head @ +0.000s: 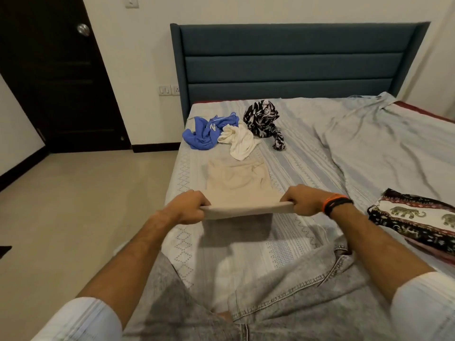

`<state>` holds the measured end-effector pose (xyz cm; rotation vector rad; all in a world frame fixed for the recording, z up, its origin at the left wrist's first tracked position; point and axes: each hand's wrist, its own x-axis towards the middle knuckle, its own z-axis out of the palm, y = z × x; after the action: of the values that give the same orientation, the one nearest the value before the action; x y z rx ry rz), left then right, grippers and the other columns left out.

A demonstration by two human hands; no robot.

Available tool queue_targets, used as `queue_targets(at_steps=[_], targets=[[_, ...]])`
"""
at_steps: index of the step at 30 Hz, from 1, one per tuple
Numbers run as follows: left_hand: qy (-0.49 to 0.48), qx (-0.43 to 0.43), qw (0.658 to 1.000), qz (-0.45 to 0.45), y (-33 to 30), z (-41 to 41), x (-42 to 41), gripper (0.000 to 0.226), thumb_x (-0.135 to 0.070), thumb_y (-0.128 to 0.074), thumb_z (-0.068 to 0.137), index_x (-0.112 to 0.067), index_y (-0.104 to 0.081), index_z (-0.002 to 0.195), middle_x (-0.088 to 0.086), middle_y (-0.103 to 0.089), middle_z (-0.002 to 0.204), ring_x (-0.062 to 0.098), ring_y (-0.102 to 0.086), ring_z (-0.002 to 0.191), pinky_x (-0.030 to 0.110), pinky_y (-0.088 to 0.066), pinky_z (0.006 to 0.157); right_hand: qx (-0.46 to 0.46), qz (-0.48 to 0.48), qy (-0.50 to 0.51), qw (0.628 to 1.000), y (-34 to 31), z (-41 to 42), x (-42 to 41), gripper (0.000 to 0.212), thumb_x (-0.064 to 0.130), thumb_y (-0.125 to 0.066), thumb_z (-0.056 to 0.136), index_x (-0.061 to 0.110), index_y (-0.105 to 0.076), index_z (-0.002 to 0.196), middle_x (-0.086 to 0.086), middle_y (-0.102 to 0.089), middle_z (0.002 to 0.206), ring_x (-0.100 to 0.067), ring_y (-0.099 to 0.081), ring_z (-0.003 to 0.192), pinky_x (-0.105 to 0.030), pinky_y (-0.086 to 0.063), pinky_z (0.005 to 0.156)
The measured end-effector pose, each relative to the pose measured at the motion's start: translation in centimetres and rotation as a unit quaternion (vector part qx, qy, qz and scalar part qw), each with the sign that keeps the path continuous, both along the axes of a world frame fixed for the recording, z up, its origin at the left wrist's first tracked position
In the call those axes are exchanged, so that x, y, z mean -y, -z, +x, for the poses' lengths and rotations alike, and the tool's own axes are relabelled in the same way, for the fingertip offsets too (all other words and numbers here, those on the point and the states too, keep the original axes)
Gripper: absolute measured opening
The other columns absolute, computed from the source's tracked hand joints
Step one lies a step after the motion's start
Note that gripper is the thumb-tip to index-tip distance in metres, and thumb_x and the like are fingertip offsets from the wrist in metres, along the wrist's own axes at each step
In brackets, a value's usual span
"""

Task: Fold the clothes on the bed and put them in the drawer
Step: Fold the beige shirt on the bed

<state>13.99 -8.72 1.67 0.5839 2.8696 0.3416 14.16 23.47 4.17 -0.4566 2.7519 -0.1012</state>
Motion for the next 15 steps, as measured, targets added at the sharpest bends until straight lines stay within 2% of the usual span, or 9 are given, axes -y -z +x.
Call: queue_targets(at_steps=[2, 3, 6, 10, 13, 15], targets=[[-0.017, 0.016, 0.996, 0.082, -1.5, 0.3, 0.9, 0.009, -0.019, -0.046, 0.052, -0.013, -0.053, 0.050, -0.003, -0.048, 0.049, 0.014, -0.043, 0.051, 0.024, -0.035, 0.048, 0.037, -0.057, 0.010, 0.998, -2.3, 0.4, -0.9, 0.034, 0.001, -0.050, 0.076, 0.031, -0.065, 0.077, 0.009, -0.062, 0.074, -0.012, -0.058, 0.072, -0.021, -0.043, 0.063], [-0.035, 0.030, 0.991, 0.126, -2.1, 0.4, 1.3, 0.016, -0.020, -0.046, 0.051, -0.012, -0.060, 0.052, -0.004, -0.051, 0.050, 0.011, -0.046, 0.049, 0.022, -0.040, 0.047, 0.061, -0.099, 0.015, 0.993, -3.2, 0.7, -1.3, 0.035, 0.003, -0.051, 0.072, 0.032, -0.069, 0.077, 0.009, -0.066, 0.075, -0.010, -0.061, 0.073, -0.022, -0.048, 0.064], [-0.101, 0.073, 0.954, 0.274, -3.0, 0.1, 2.2, 0.035, -0.014, -0.051, 0.054, 0.003, -0.074, 0.074, 0.006, -0.063, 0.061, 0.014, -0.060, 0.054, 0.026, -0.053, 0.051, 0.107, -0.196, 0.055, 0.973, -4.9, 0.4, -2.5, 0.035, -0.004, -0.057, 0.071, 0.021, -0.078, 0.085, 0.001, -0.075, 0.081, -0.013, -0.070, 0.080, -0.030, -0.059, 0.073], [-0.173, 0.083, 0.899, 0.394, -2.9, -1.4, 1.9, 0.026, -0.011, -0.053, 0.054, 0.003, -0.067, 0.071, 0.011, -0.057, 0.065, 0.022, -0.055, 0.059, 0.030, -0.053, 0.058, 0.079, -0.294, 0.116, 0.946, -5.2, -1.4, -2.8, 0.027, -0.003, -0.059, 0.066, 0.014, -0.078, 0.078, -0.003, -0.074, 0.076, -0.016, -0.069, 0.075, -0.035, -0.058, 0.072], [-0.240, 0.054, 0.854, 0.458, -1.8, -3.7, 1.0, 0.015, -0.003, -0.060, 0.072, 0.004, -0.069, 0.083, 0.009, -0.059, 0.072, 0.020, -0.054, 0.065, 0.028, -0.052, 0.060, 0.019, -0.368, 0.197, 0.909, -3.6, -3.9, -2.6, 0.034, -0.013, -0.052, 0.074, 0.008, -0.076, 0.086, -0.007, -0.072, 0.086, -0.021, -0.066, 0.082, -0.039, -0.060, 0.078], [-0.290, 0.035, 0.826, 0.483, -0.8, -5.2, 0.8, 0.010, 0.002, -0.063, 0.082, -0.003, -0.071, 0.087, 0.006, -0.062, 0.071, 0.014, -0.055, 0.060, 0.028, -0.054, 0.062, -0.004, -0.420, 0.249, 0.873, -2.0, -5.4, -2.3, 0.035, -0.014, -0.051, 0.077, 0.008, -0.073, 0.094, -0.011, -0.069, 0.094, -0.024, -0.064, 0.089, -0.042, -0.059, 0.083]])
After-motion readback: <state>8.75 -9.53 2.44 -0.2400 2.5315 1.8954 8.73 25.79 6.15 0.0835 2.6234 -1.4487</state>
